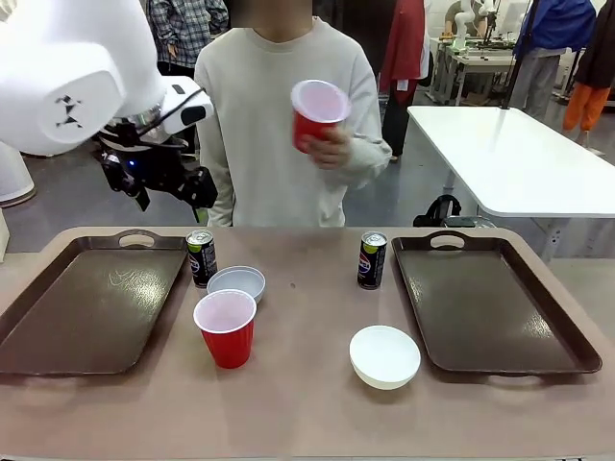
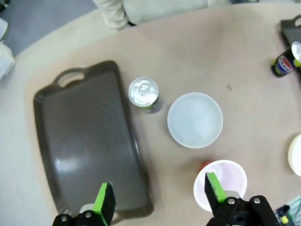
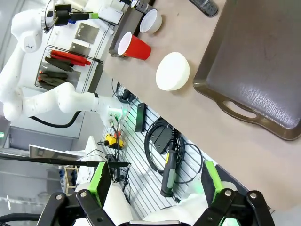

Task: Prepare tableware on both trays.
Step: Pick up a Picnic Bowl from the table and place it on a Handle tray.

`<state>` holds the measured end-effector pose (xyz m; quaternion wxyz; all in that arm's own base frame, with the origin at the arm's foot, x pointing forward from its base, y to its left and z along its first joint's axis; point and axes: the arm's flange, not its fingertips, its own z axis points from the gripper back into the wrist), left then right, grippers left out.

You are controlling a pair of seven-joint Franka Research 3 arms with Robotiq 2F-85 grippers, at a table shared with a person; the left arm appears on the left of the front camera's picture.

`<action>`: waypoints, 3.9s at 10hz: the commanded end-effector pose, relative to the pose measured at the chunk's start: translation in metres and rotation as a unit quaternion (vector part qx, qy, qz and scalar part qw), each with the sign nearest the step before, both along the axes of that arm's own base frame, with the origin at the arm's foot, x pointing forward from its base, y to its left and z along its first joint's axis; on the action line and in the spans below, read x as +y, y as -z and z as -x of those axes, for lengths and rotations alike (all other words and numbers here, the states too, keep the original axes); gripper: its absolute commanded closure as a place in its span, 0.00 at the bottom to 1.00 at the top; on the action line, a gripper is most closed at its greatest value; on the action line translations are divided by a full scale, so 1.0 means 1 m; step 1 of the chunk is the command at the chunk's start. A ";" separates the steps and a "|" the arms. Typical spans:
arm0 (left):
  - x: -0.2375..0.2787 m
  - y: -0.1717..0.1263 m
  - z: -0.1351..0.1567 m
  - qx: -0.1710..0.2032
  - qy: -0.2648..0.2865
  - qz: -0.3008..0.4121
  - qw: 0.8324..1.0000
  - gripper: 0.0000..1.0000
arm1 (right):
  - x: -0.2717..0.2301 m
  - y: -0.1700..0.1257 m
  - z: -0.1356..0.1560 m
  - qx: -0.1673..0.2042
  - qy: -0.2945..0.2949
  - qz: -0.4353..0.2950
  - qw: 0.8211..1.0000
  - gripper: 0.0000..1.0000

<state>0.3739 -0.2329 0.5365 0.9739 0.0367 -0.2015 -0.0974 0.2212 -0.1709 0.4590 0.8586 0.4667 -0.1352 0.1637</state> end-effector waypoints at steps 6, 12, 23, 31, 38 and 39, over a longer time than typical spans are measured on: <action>-0.039 0.080 -0.094 0.151 -0.036 0.061 0.986 0.00 | 0.000 0.000 -0.001 0.000 0.001 -0.005 1.000 0.00; -0.030 0.140 -0.085 0.189 -0.082 0.050 0.977 0.00 | 0.000 0.000 -0.001 0.000 0.001 -0.005 1.000 0.00; -0.018 0.203 -0.094 0.120 -0.128 0.065 0.982 1.00 | 0.000 0.000 -0.001 0.000 0.001 -0.005 1.000 0.00; 0.019 0.161 -0.085 0.098 -0.171 0.089 0.976 1.00 | 0.000 0.000 -0.001 0.000 0.001 -0.005 1.000 0.00; 0.207 0.070 0.056 0.110 -0.161 0.112 0.974 1.00 | 0.000 0.000 -0.001 0.000 0.001 -0.005 1.000 0.00; 0.212 0.070 0.055 0.113 -0.169 0.108 0.973 1.00 | 0.000 0.000 -0.001 0.000 0.001 -0.005 1.000 0.00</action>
